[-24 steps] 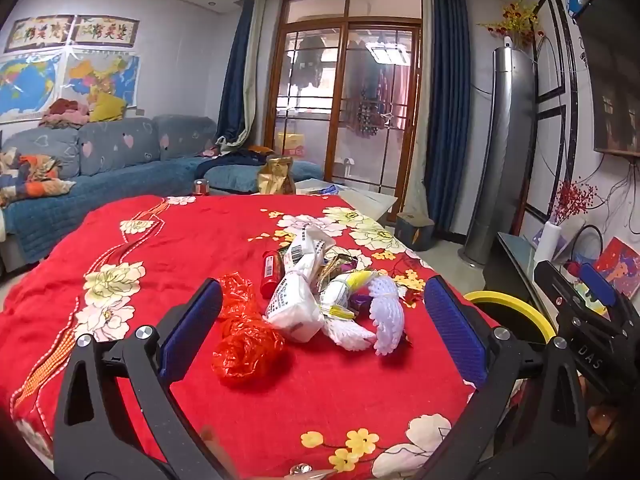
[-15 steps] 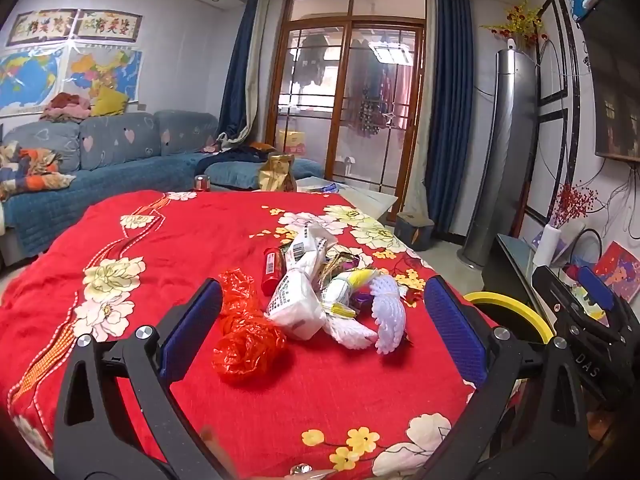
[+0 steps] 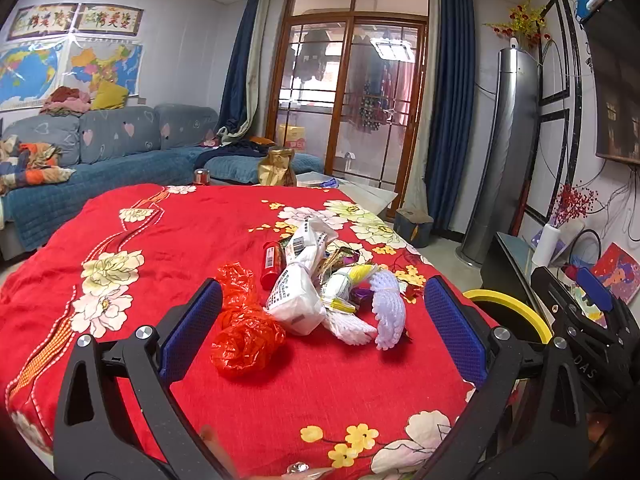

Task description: Collect trash

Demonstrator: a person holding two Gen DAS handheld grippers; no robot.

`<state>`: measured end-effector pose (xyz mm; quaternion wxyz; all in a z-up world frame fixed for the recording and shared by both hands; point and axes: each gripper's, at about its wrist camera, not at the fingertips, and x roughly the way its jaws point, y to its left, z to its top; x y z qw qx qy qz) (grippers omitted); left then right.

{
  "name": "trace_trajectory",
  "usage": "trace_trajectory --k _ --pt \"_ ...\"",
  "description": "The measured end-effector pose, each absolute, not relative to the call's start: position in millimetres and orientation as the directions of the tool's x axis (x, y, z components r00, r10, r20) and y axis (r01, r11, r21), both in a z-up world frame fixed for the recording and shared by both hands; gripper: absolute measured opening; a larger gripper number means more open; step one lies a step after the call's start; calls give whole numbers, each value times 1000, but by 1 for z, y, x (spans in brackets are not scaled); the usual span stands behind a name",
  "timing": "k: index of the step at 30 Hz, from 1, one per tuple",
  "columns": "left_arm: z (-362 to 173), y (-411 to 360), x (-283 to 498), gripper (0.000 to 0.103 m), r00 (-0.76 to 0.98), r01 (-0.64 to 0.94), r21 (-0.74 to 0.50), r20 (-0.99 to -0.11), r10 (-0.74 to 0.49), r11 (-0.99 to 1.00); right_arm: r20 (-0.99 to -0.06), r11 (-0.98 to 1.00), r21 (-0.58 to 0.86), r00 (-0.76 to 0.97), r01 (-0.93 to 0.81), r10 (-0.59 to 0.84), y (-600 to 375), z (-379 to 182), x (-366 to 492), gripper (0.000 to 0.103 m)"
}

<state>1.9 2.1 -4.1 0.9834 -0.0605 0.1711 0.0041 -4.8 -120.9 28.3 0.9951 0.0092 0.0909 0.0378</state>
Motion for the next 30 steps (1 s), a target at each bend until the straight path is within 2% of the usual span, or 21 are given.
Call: trace_trajectory --k 30 --pt "-4 3 2 93 942 -32 -121 -337 -11 992 -189 997 25 979 -73 77 -121 24 -2 97"
